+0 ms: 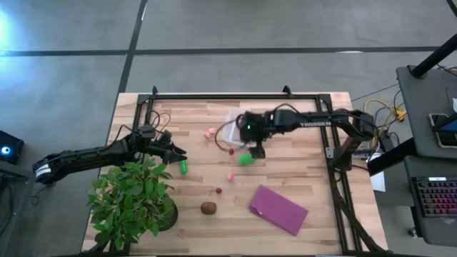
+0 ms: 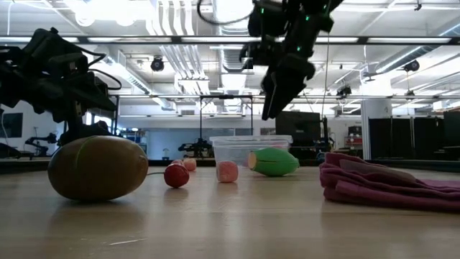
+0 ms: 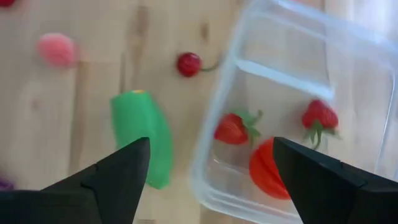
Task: Pick and placing Produce into tupperware
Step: Put the corn in the transparent bin
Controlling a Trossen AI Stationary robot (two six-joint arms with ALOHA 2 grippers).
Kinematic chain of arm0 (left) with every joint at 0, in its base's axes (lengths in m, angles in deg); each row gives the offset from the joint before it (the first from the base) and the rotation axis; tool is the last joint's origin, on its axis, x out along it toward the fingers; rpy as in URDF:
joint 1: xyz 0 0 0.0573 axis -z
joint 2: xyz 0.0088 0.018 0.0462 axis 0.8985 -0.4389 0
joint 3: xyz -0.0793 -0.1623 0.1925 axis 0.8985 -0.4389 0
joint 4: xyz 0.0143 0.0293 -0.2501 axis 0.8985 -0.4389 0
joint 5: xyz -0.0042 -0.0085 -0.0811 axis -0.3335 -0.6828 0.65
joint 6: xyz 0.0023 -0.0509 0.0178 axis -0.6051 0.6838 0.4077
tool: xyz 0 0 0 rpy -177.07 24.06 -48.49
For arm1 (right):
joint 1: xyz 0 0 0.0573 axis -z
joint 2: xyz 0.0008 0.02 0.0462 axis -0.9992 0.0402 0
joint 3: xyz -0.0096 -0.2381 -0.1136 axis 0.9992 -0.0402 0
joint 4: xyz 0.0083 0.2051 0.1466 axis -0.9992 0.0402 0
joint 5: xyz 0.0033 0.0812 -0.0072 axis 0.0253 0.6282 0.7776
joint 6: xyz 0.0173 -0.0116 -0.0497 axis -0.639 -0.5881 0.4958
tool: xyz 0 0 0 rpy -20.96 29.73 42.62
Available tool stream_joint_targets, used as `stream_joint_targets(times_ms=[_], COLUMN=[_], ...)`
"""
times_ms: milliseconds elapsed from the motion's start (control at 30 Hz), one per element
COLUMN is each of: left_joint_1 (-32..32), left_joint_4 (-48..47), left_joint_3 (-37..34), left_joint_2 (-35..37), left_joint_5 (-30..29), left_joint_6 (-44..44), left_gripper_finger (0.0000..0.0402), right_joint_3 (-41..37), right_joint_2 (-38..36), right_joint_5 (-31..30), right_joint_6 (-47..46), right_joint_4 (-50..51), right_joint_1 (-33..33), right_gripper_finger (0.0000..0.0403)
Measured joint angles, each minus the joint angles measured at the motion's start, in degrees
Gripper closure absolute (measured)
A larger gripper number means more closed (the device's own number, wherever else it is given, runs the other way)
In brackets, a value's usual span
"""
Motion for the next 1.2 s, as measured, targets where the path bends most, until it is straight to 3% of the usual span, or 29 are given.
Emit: stream_joint_targets(times_ms=[333, 1200], left_joint_1=[0.0, 0.0], left_joint_4=[0.0, 0.01], left_joint_3=[0.0, 0.0], left_joint_2=[0.02, 0.04], left_joint_5=[-0.02, -0.02], left_joint_6=[0.0, 0.0], left_gripper_finger=[0.0107, 0.0107], right_joint_3=[-0.02, -0.02], right_joint_2=[1.58, 13.86], right_joint_5=[-1.14, -1.28], right_joint_6=[-13.1, -7.46], right_joint_4=[-0.32, -0.65], right_joint_1=[-8.22, -9.9], right_gripper_finger=[0.0076, 0.0077])
